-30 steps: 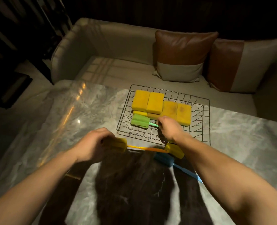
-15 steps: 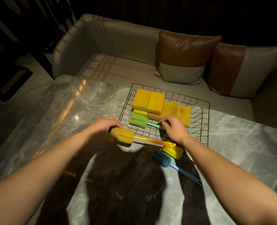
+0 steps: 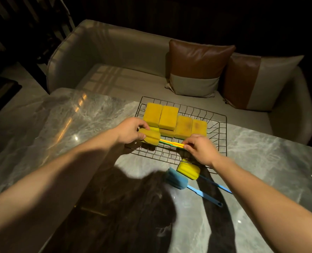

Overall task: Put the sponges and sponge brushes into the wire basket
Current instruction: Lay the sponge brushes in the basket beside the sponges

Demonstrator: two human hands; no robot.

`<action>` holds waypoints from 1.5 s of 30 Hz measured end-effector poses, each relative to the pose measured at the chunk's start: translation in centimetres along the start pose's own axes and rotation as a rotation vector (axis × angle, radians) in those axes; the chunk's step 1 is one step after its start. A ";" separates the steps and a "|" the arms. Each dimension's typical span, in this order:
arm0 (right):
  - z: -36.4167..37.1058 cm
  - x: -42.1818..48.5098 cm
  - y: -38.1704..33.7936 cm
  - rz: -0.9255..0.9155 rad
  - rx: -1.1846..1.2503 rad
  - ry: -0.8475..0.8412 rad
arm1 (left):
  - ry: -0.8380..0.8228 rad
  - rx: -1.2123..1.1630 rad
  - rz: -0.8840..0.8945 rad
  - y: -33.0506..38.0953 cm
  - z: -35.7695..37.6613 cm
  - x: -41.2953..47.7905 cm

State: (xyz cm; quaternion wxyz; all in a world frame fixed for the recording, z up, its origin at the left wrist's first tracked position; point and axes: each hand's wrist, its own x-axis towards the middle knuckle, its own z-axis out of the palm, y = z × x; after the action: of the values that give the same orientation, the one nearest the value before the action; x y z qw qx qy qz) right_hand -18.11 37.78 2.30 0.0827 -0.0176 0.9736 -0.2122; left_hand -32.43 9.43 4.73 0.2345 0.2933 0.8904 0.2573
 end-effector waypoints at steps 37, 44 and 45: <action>0.0 -3.5 1.0 0.344 0.443 0.078 | 0.118 0.202 0.133 -2.3 2.9 -1.5; 0.4 -14.3 0.9 0.268 0.283 0.308 | 0.455 -0.027 0.051 2.1 8.5 -11.0; 1.0 -15.7 1.2 0.274 0.250 0.286 | 0.385 -0.040 0.044 2.5 10.0 -11.9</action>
State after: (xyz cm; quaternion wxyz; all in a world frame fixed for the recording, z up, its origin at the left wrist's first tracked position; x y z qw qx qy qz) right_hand -2.51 39.58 3.34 -0.0266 0.1553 0.9347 -0.3185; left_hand -17.21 6.71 1.85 0.0600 0.2536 0.9068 0.3312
